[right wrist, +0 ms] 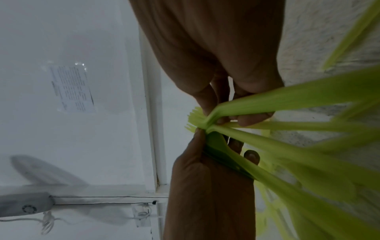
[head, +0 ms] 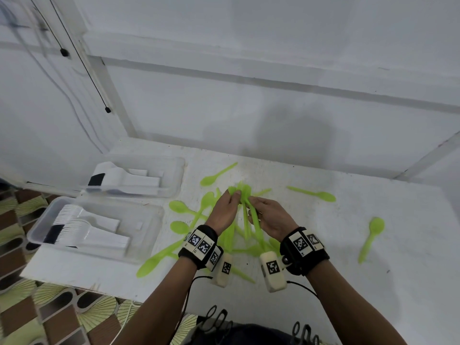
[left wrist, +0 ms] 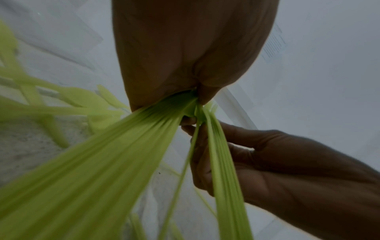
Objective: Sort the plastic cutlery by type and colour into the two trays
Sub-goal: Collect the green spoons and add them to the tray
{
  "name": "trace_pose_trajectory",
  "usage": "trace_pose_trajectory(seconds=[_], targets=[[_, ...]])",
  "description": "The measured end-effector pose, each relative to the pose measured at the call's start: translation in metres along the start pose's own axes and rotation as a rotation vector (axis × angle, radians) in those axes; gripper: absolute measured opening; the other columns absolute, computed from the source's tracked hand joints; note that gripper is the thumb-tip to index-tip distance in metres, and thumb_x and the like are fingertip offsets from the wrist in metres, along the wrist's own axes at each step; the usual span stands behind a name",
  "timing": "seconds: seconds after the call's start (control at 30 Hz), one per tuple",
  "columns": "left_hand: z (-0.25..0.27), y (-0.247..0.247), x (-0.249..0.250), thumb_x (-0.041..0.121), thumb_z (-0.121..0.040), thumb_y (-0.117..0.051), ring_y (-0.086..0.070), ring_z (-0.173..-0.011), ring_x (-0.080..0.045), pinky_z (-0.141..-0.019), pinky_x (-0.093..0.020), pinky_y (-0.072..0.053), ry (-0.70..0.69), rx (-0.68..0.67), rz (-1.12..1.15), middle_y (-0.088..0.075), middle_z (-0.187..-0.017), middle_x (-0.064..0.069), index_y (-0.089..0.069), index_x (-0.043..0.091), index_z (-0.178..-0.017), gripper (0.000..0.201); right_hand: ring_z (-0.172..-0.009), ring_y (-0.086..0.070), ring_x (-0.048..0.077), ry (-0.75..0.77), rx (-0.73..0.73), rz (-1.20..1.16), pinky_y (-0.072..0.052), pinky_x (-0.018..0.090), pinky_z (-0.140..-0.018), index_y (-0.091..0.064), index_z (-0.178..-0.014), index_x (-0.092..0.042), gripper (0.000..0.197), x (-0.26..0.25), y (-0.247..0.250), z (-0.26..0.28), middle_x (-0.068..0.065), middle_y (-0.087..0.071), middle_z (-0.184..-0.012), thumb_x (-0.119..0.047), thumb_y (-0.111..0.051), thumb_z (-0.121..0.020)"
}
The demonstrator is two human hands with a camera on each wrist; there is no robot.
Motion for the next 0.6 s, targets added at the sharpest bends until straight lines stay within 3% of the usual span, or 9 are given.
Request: trace_pose_trajectory(seconds=[0.1,0.2,0.3,0.4,0.47,0.6], targets=[[0.002,-0.001,0.004,0.029,-0.110,-0.040,-0.046,-0.062,0.000,-0.068,-0.027,-0.038,0.007,0.013,0.056,-0.048,-0.072,0.009,-0.049,0.016,-0.079,0.035,-0.060,-0.050,0.015,-0.013,-0.017,-0.017,-0.050,0.024,-0.059,-0.069,-0.096,0.000,0.021,-0.006,-0.003,0.001,0.005,-0.059,-0.069,-0.012,-0.054,-0.104],[0.001,-0.003,0.002,0.030,-0.110,-0.040,-0.057,-0.083,-0.009,-0.082,-0.030,-0.046,0.030,0.009,0.104,-0.060,-0.089,0.000,-0.060,0.002,-0.098,0.037,-0.063,-0.052,0.016,-0.018,-0.006,0.033,-0.050,0.023,-0.062,-0.070,-0.090,0.003,0.029,-0.009,-0.004,-0.001,0.007,-0.061,-0.070,-0.017,-0.055,-0.104],[0.001,-0.001,0.007,0.033,-0.110,-0.038,-0.049,-0.074,-0.013,-0.072,-0.032,-0.039,-0.002,0.062,-0.007,-0.052,-0.082,0.000,-0.051,0.011,-0.085,0.035,-0.071,-0.059,0.019,-0.024,-0.008,0.139,-0.051,0.025,-0.067,-0.071,-0.090,0.002,0.034,-0.011,-0.003,-0.002,0.010,-0.066,-0.079,-0.025,-0.056,-0.104],[0.004,-0.003,0.015,0.030,-0.110,-0.038,-0.045,-0.065,-0.009,-0.066,-0.029,-0.037,-0.026,0.090,-0.032,-0.046,-0.073,0.005,-0.044,0.017,-0.078,0.035,-0.076,-0.066,0.014,-0.071,-0.046,0.218,-0.049,0.026,-0.070,-0.068,-0.103,-0.007,0.029,-0.008,-0.003,0.003,0.001,-0.073,-0.088,-0.033,-0.055,-0.105],[0.005,-0.008,0.015,0.031,-0.110,-0.039,-0.048,-0.068,-0.013,-0.070,-0.034,-0.041,0.000,0.092,-0.008,-0.048,-0.074,0.004,-0.046,0.016,-0.083,0.031,-0.076,-0.068,0.013,-0.063,-0.094,0.154,-0.052,0.027,-0.070,-0.065,-0.109,-0.010,0.027,-0.007,-0.004,0.007,-0.001,-0.073,-0.089,-0.033,-0.053,-0.106],[0.004,-0.014,0.018,0.034,-0.109,-0.041,-0.056,-0.074,-0.018,-0.078,-0.044,-0.050,0.065,0.213,0.057,-0.058,-0.082,0.000,-0.048,0.011,-0.099,0.026,-0.079,-0.073,0.020,0.050,-0.066,0.057,-0.058,0.029,-0.066,-0.063,-0.105,-0.003,0.024,-0.019,0.006,0.010,0.012,-0.074,-0.096,-0.027,-0.059,-0.103]])
Point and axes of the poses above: each hand's wrist, its own z-axis away from the middle knuckle, its own y-axis out of the back of the hand, x = y × z, the point moved 7 cm from there along -z, towards the middle knuckle
